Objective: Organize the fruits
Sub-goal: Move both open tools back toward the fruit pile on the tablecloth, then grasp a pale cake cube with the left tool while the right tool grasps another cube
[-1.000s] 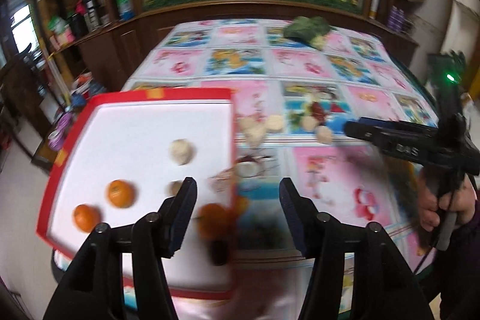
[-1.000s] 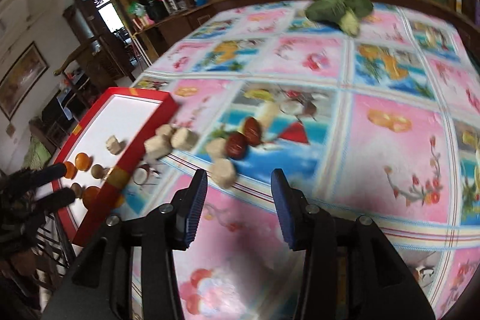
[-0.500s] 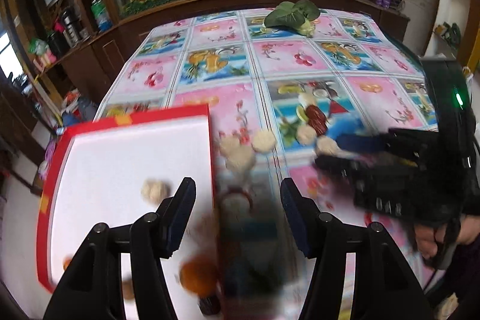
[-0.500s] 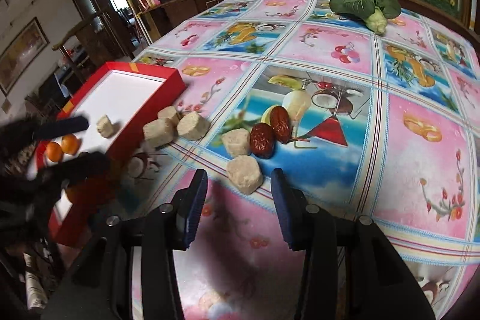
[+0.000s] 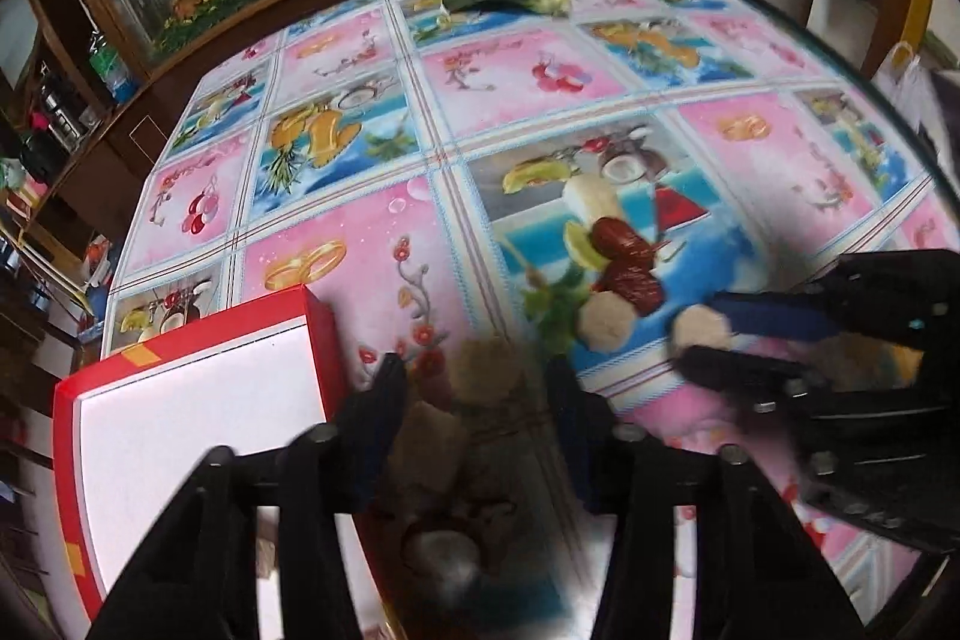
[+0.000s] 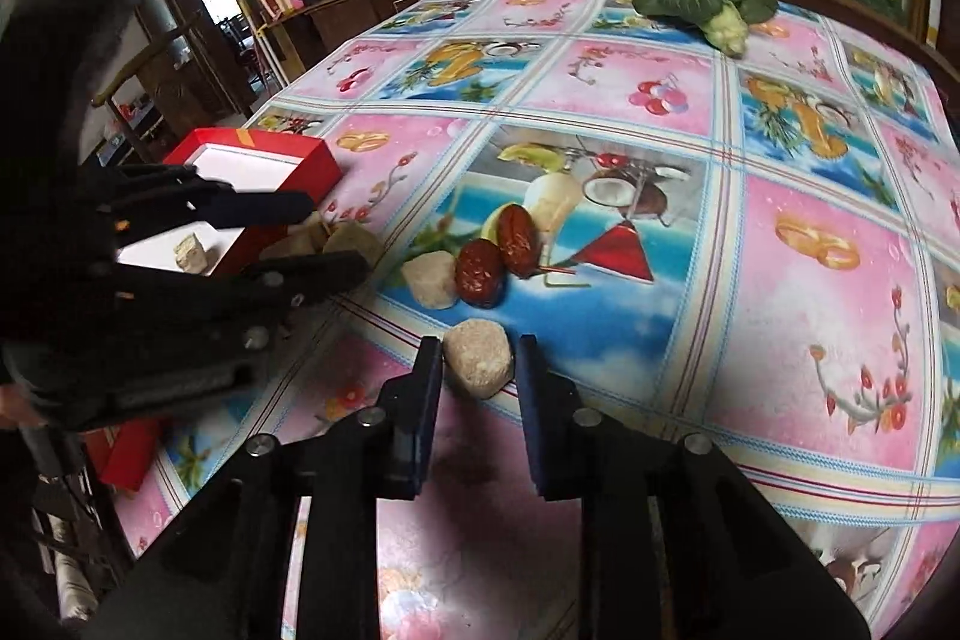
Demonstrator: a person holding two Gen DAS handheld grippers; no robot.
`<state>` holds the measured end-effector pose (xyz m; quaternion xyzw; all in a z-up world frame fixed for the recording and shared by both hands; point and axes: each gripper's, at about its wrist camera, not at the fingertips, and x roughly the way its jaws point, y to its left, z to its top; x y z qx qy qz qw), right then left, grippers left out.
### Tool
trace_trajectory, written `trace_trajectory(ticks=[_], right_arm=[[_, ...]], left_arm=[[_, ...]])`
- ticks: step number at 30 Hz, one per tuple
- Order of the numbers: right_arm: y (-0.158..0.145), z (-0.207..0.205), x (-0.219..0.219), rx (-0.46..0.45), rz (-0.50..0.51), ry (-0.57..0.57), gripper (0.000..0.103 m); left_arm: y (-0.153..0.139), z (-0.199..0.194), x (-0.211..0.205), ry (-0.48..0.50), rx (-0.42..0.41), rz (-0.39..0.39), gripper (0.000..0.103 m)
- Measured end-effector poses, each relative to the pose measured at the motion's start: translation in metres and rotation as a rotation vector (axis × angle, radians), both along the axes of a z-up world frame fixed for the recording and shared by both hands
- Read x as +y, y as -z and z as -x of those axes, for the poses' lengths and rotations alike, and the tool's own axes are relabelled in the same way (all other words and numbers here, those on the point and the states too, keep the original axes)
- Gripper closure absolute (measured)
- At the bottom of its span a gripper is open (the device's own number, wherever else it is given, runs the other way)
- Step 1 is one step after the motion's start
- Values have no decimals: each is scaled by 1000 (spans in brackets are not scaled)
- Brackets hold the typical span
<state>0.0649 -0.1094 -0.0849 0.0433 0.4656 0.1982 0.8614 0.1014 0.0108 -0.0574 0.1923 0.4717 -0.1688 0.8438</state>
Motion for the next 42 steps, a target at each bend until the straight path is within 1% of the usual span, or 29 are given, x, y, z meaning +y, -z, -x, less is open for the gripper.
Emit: trace_trajectory(ticks=[1,4,7,9,10,11,13,16,19,21,23,25,28,30,32,35,37,40,42], right_arm=[[0,0,-1,5,-7,2,76],[0,0,-3,13,-19,5,76],[0,0,-3,13,-18,5,76],[0,0,-3,13,-20,4,76],[0,0,-3,13,-19,5,76],[0,0,-3,12,-18,5,76],[0,0,-4,10,-15,3,76],[0,0,-3,4,-3,3,76],[0,1,-5,4,-1,13,76],[-1,1,-8,3,-3,34,76],[-3,1,-13,-4,-30,49,76],[-12,5,-18,-44,-73,61,76],[-28,13,-21,-132,-118,71,76],[-34,17,-23,-174,-132,77,76],[-31,15,-22,-167,-117,90,76],[-23,9,-21,-136,-98,114,76],[-23,11,-21,-151,-89,129,76],[-31,18,-15,-175,-146,110,76],[-34,21,-1,-181,-162,93,76]], left_arm=[[3,-2,0,9,13,-6,65],[5,1,-4,39,-1,-29,65],[5,2,-11,71,3,-25,69],[7,5,-15,80,-8,-44,70],[8,6,-16,79,-12,-50,74],[7,7,-17,81,-15,-48,77],[6,9,-17,83,-2,-22,77],[6,19,-19,80,-2,-12,77],[2,27,-14,38,20,46,77],[-8,42,-8,13,-2,91,77],[-19,58,0,-6,-22,136,77],[-34,80,13,-46,-57,184,77],[-48,107,33,-92,-107,231,77],[-52,120,45,-130,-142,226,77],[-52,127,57,-172,-168,198,77],[-45,129,77,-222,-158,192,77],[-42,131,89,-248,-154,191,77],[-39,136,108,-287,-154,195,77],[-38,136,119,-309,-160,189,77]])
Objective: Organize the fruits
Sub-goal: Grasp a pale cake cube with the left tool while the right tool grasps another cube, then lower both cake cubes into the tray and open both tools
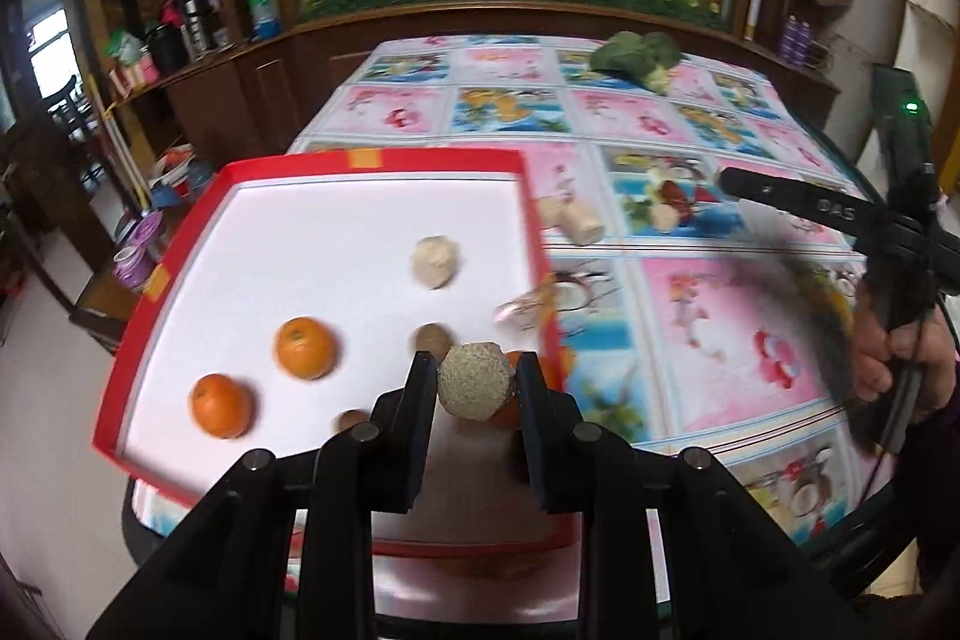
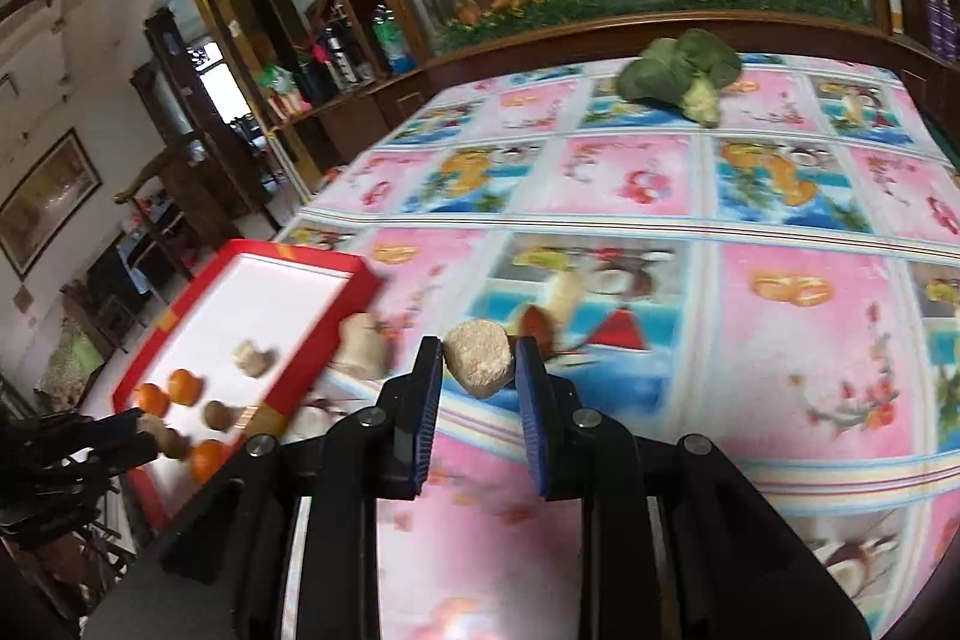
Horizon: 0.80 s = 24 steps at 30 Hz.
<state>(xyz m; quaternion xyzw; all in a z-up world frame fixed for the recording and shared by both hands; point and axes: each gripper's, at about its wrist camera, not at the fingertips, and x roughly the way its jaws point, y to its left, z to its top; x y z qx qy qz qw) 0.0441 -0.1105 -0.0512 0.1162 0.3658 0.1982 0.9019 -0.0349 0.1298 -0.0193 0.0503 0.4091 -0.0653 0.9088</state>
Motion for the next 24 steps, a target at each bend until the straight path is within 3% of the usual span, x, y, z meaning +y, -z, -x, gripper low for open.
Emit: trace_trajectory(ticks=[9,18,24], right_arm=[[-10,8,95,-16,-45,-166,76],[-12,5,195,33,8,-342,76],[-7,-16,227,105,44,-342,76]], left_arm=[[-1,-1,43,-72,-14,14,77],[-6,-8,112,-255,-50,-5,77],[8,-21,144,-364,-37,-42,77]])
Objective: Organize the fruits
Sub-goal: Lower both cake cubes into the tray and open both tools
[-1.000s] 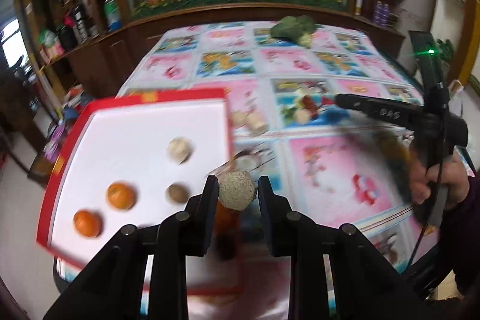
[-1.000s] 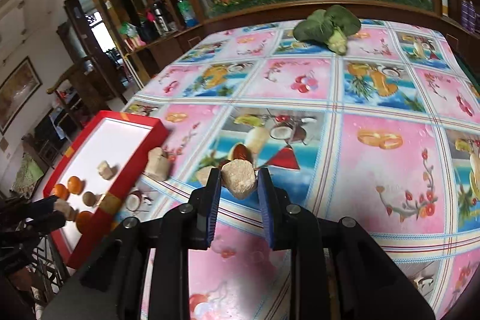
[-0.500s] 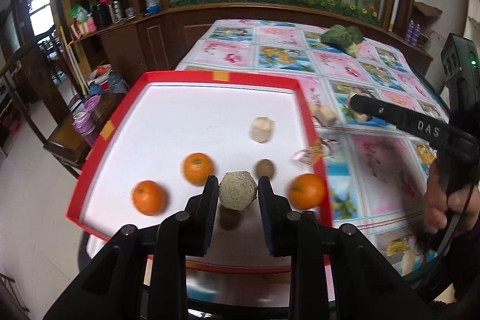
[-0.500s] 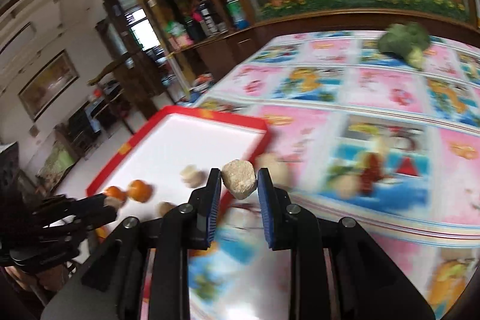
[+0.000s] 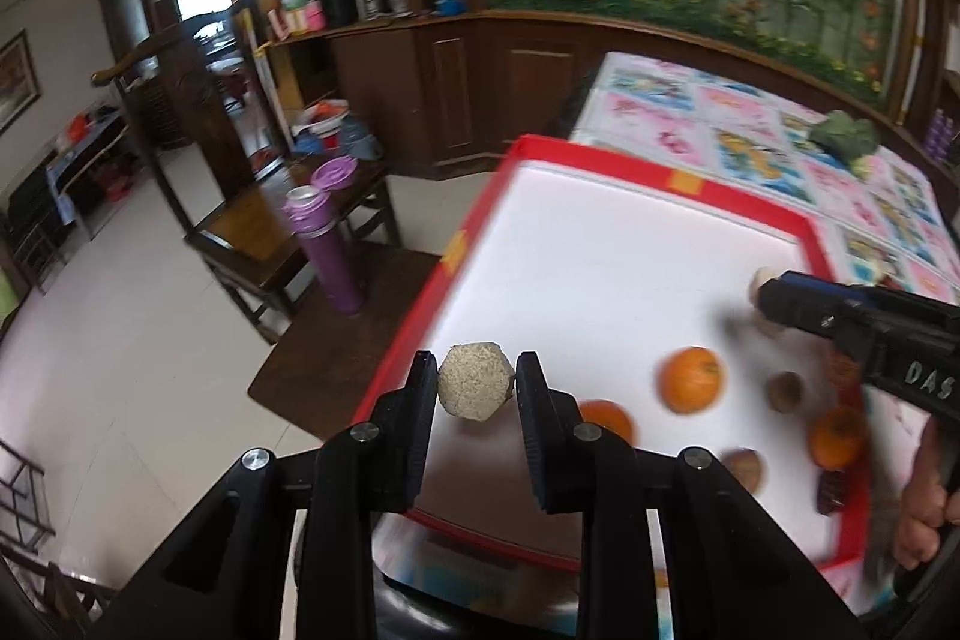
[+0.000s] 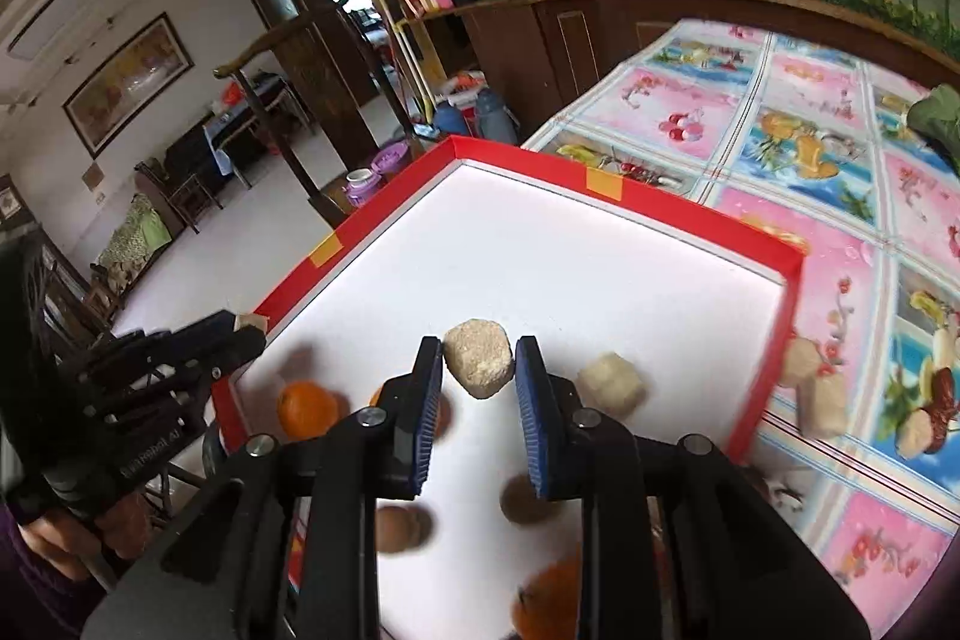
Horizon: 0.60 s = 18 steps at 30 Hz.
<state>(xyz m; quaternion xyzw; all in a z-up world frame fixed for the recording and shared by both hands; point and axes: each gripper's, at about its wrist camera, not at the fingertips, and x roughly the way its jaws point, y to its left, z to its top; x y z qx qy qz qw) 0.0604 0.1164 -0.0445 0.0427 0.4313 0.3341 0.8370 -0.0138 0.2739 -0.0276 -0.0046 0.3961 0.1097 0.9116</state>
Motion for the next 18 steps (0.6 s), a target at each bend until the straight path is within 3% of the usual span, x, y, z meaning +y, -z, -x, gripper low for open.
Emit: trace_trajectory(ticks=[5,18], right_arm=[[8,-20,19,52,72,-2,76],[21,-39,32,116,126,18,76]], left_arm=[[8,-7,3,-5,10,-17,77],[19,-19,4,-2,43,-61,77]])
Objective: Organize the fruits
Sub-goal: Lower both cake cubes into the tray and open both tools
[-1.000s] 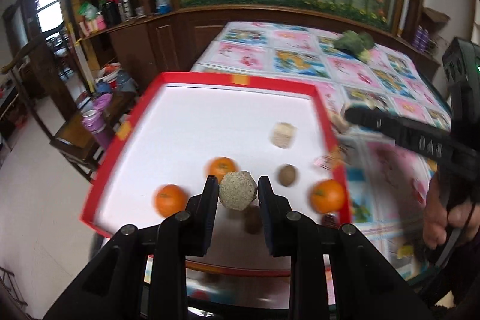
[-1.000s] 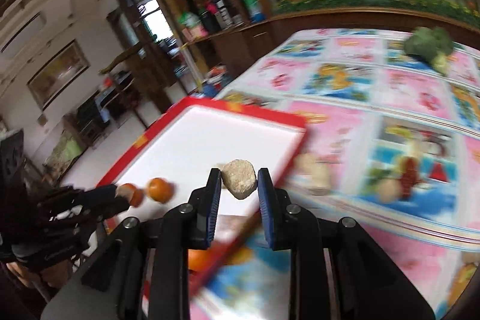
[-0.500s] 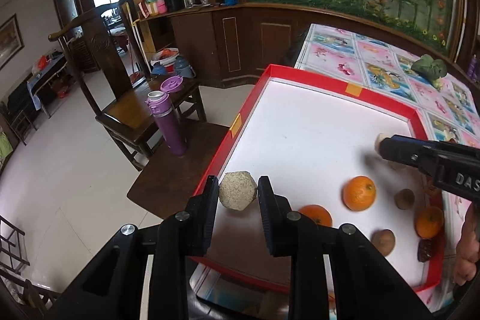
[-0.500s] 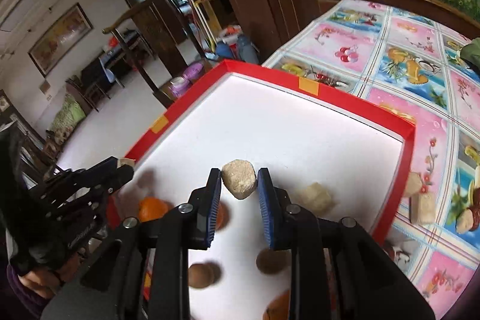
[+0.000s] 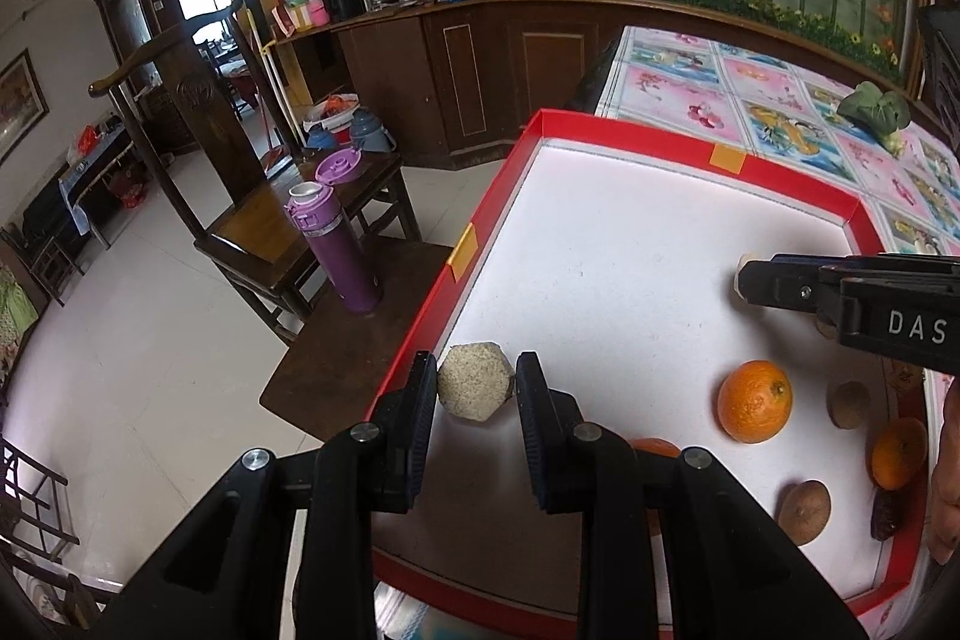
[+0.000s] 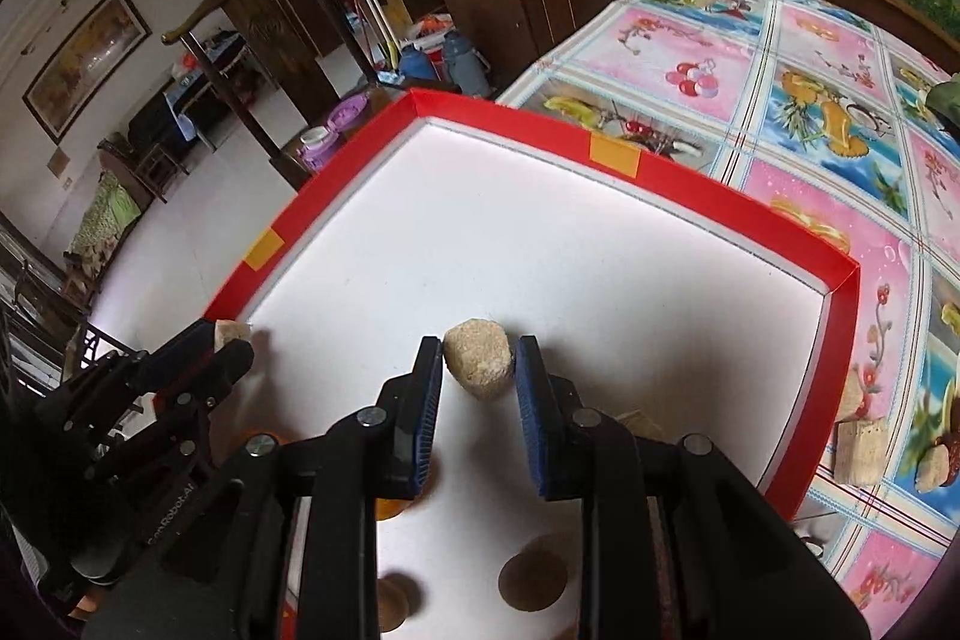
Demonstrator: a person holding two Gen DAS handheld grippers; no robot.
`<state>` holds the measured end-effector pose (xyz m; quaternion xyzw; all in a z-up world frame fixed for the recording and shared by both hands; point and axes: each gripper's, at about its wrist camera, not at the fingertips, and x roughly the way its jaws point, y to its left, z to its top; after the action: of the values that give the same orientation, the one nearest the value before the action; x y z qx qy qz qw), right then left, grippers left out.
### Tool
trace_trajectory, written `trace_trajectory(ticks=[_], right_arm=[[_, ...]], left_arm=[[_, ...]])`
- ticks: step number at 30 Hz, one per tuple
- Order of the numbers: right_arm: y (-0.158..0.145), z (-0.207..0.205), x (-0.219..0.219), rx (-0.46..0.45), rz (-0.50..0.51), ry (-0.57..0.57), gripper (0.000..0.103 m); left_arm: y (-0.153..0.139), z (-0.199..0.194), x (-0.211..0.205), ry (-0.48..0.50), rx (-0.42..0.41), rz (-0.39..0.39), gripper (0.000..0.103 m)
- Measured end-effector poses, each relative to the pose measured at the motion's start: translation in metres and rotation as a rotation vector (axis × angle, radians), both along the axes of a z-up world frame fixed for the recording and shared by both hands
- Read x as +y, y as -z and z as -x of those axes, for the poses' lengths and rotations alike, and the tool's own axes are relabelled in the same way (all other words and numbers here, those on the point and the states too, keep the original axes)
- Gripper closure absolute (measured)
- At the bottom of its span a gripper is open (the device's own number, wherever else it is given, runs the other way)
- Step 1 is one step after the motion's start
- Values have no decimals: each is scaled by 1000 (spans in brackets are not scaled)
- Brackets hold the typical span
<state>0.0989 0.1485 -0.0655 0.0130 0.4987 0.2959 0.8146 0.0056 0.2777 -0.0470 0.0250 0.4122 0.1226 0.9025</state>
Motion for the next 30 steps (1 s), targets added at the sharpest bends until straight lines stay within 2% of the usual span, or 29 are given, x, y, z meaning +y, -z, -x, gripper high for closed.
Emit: trace_trajectory(ticks=[13,14,15,16,17,21,24,29,30], right_arm=[[5,1,3,-2,19,-18,75],[5,1,2,1,10,-21,73],[5,1,1,6,-1,-26,66],[5,1,0,11,-12,-30,61],[4,2,-2,13,-19,-31,52],[-4,4,-17,-6,-100,-35,51],[-15,4,-39,-43,-154,-12,50],[-23,1,-81,-79,-183,69,45],[-23,1,-89,-80,-184,84,44]], left_arm=[[3,-6,-1,-6,31,-17,76],[3,-7,-2,-4,35,-13,75],[3,-7,-2,-2,38,-12,73],[3,-8,-4,-6,41,-10,66],[3,-8,-5,-3,42,-15,63],[-2,-6,-6,-9,31,-11,47],[-7,-2,-8,-21,12,-6,45],[-18,7,-19,-31,-18,7,32],[-20,9,-25,-31,-25,15,26]])
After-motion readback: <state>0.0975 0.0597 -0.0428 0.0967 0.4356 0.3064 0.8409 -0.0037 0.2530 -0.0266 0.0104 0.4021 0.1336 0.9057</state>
